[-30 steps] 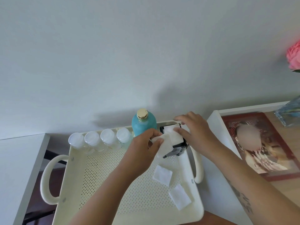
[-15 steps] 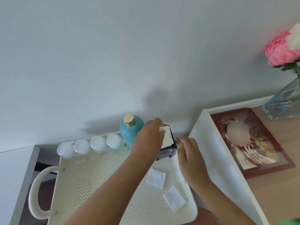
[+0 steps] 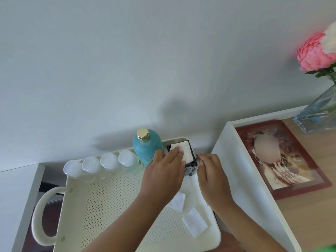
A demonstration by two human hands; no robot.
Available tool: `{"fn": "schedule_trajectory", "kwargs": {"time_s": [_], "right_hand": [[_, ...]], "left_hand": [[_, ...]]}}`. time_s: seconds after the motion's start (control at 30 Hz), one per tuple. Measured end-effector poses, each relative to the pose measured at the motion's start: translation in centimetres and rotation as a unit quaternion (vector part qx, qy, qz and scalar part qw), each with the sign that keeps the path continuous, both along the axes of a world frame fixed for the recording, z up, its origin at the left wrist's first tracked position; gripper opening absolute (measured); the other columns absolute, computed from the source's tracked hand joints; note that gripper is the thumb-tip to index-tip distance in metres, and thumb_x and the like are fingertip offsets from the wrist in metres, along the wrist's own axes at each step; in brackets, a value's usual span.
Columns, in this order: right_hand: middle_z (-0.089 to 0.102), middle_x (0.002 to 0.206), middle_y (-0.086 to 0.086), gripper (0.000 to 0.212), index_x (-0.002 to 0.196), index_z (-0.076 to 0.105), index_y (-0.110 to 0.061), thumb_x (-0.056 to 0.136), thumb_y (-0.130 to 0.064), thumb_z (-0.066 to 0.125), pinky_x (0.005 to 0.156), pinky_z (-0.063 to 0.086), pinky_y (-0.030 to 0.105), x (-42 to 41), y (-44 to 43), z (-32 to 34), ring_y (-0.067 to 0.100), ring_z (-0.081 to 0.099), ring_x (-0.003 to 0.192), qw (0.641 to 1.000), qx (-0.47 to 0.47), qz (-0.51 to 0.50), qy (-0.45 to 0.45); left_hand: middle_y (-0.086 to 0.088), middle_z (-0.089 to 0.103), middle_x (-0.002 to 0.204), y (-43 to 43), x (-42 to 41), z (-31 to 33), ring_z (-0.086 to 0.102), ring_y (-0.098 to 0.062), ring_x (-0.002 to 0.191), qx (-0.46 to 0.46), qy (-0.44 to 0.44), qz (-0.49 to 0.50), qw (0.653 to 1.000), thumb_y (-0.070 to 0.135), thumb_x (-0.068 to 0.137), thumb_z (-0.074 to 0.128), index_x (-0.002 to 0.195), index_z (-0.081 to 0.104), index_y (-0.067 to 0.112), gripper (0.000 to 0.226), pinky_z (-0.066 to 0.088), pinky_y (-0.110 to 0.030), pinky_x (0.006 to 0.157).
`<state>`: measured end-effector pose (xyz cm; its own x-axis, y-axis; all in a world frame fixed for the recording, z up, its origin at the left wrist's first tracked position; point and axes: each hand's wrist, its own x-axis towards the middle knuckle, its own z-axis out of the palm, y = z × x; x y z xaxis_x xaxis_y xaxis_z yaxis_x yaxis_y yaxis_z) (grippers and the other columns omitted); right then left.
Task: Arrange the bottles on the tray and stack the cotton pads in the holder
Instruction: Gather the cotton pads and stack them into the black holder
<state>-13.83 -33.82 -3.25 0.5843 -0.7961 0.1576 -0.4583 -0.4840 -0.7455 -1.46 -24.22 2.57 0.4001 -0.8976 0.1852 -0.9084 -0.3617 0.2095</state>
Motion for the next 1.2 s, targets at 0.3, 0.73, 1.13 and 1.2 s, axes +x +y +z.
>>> {"fn": "schedule_trajectory", "kwargs": {"time_s": [0.3,0.73,1.13,1.2], "right_hand": [[0.045,0.111,-0.016,0.032,0.123,0.055,-0.014,0.096,-0.02,0.04,0.08,0.036,-0.002,-0.1,0.0,-0.1,-0.002,0.05,0.097,1.0,-0.005,-0.003,-0.006],[0.042,0.111,-0.019,0.03,0.124,0.055,-0.018,0.098,-0.019,0.04,0.081,0.034,-0.003,0.1,0.2,0.1,-0.016,0.046,0.103,1.0,0.004,-0.011,-0.001],[0.053,0.115,-0.009,0.029,0.119,0.059,-0.017,0.094,-0.018,0.046,0.094,0.037,0.01,-2.7,3.0,3.3,0.002,0.049,0.112,0.999,-0.031,0.001,-0.043],[0.056,0.107,-0.006,0.025,0.112,0.062,-0.014,0.092,-0.019,0.048,0.09,0.04,0.013,-3.5,4.4,3.5,0.005,0.051,0.105,0.995,-0.081,0.015,-0.052]], "left_hand": [[0.013,0.052,0.14,-0.4,-0.3,-1.1,0.058,-0.018,0.096,0.097,0.014,0.018,0.995,0.059,0.094,0.019,0.137,0.048,0.023,0.063,0.056,-0.033,0.064],[0.018,0.049,0.143,0.3,0.1,-0.7,0.057,-0.012,0.112,0.047,0.094,0.016,0.994,0.049,0.094,0.033,0.139,0.047,0.028,0.051,0.057,-0.033,0.075],[0.015,0.063,0.121,6.0,0.3,-3.0,0.058,-0.009,0.104,-0.001,0.154,0.067,0.986,0.047,0.093,0.046,0.129,0.051,0.031,0.04,0.056,-0.029,0.069],[0.011,0.066,0.119,6.6,0.2,-4.6,0.056,-0.013,0.107,0.013,0.168,0.073,0.983,0.042,0.093,0.051,0.129,0.054,0.026,0.04,0.057,-0.034,0.076]]}}
